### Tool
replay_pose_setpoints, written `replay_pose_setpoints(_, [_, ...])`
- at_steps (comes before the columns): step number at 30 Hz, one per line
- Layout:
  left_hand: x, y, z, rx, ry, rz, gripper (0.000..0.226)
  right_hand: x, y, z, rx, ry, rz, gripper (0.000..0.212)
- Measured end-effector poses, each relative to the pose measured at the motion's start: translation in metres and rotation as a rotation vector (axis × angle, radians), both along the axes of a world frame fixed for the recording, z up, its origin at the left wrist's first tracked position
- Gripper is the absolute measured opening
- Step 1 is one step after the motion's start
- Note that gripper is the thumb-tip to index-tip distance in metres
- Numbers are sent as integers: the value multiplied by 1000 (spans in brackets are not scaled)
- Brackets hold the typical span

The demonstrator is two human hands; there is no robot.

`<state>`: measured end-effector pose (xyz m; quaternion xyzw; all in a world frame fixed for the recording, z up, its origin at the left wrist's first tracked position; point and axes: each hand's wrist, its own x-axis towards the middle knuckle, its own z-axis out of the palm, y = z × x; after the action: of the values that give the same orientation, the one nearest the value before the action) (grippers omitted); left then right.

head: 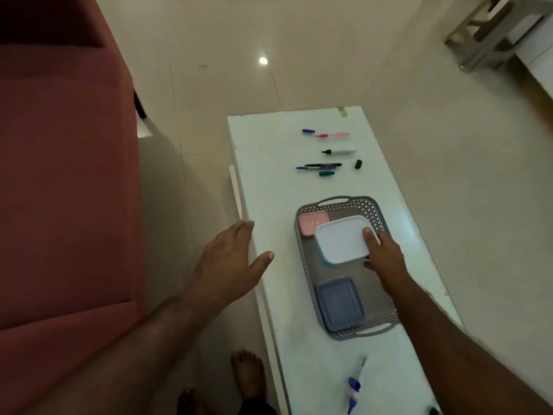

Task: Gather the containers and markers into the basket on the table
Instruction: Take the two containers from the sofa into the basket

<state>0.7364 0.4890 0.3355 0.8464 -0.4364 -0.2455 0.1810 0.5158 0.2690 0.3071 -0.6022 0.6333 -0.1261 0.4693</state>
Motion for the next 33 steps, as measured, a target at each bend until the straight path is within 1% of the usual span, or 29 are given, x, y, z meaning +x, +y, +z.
replay_pose_setpoints(4, [-9,-6,-7,33,7,-23,75,-23,-10,-33,4,89,-9,31])
replay_pose_setpoints(7, [-14,-12,-12,49,7,-44,75,-26,-10,-47,-22,123,39,45])
replay_pose_setpoints(9, [-16,-13,-14,52,11,-48,75,-23,-12,-55,-20,127,34,41])
replay_pose_setpoints(12, [-20,-15,-18,62,20,-61,74,-17,-16,-61,22,94,-34,35])
replay_pose_setpoints(15, [-22,-18,-19,58,28,-58,73,-20,-17,-70,85,98,13,31])
replay_pose_setpoints(18, [-22,-20,-18,50,19,-53,72,-18,-16,-77,107,145,82,36])
replay_pose_setpoints(22, [-23,-21,-20,43,19,-43,71,-9,-13,-74,103,190,137,30])
replay_pose_setpoints(27, [-25,-17,-25,45,14,-28,70,-2,-13,-80,75,138,147,33])
replay_pose_setpoints(33, [-29,-16,-24,44,4,-26,70,3,-15,-80,76,161,182,39])
